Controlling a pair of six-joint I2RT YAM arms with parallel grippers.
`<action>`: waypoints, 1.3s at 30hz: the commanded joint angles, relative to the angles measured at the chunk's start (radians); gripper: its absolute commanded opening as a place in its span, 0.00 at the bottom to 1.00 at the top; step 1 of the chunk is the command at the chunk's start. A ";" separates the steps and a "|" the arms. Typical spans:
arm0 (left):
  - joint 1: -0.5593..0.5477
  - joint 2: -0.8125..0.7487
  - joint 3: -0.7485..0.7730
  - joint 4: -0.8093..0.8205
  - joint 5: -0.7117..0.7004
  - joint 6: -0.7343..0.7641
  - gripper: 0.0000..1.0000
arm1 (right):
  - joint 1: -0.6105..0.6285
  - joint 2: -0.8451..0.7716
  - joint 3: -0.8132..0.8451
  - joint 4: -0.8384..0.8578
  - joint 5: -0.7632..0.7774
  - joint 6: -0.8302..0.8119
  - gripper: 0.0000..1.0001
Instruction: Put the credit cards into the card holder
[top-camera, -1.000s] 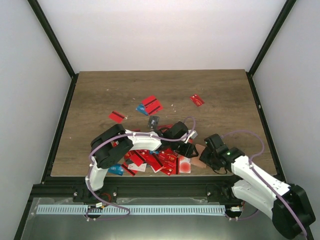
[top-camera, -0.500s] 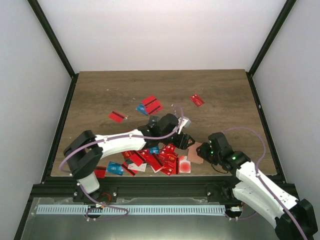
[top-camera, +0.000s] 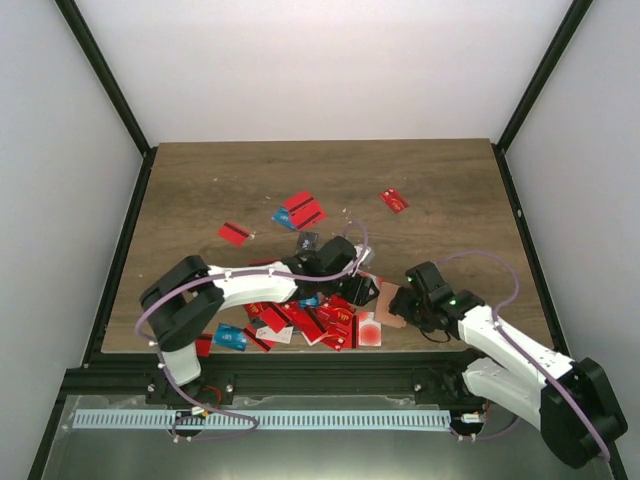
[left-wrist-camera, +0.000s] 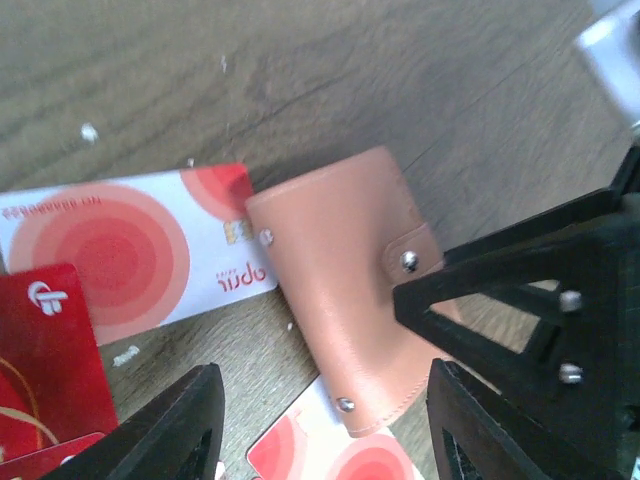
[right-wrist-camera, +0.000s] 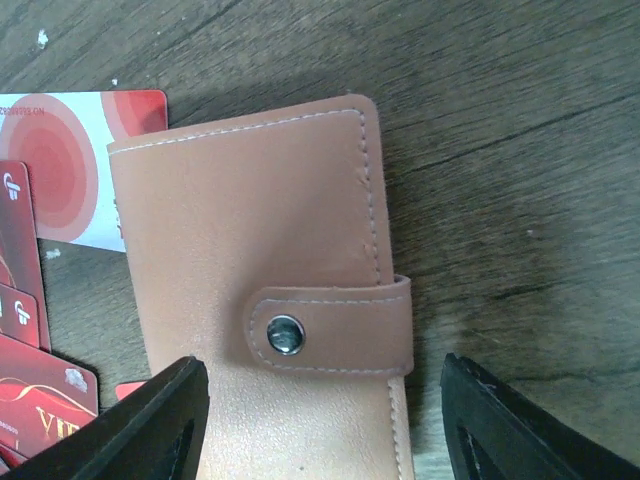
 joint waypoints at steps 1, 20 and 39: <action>-0.005 0.094 0.018 0.034 0.063 -0.042 0.56 | 0.008 0.026 -0.014 0.074 -0.004 0.014 0.63; -0.008 0.297 0.074 0.220 0.235 -0.123 0.12 | 0.007 -0.024 -0.097 0.144 -0.040 0.043 0.39; -0.001 -0.090 0.158 -0.173 -0.071 0.045 0.04 | 0.007 -0.277 0.177 0.096 -0.042 -0.170 0.62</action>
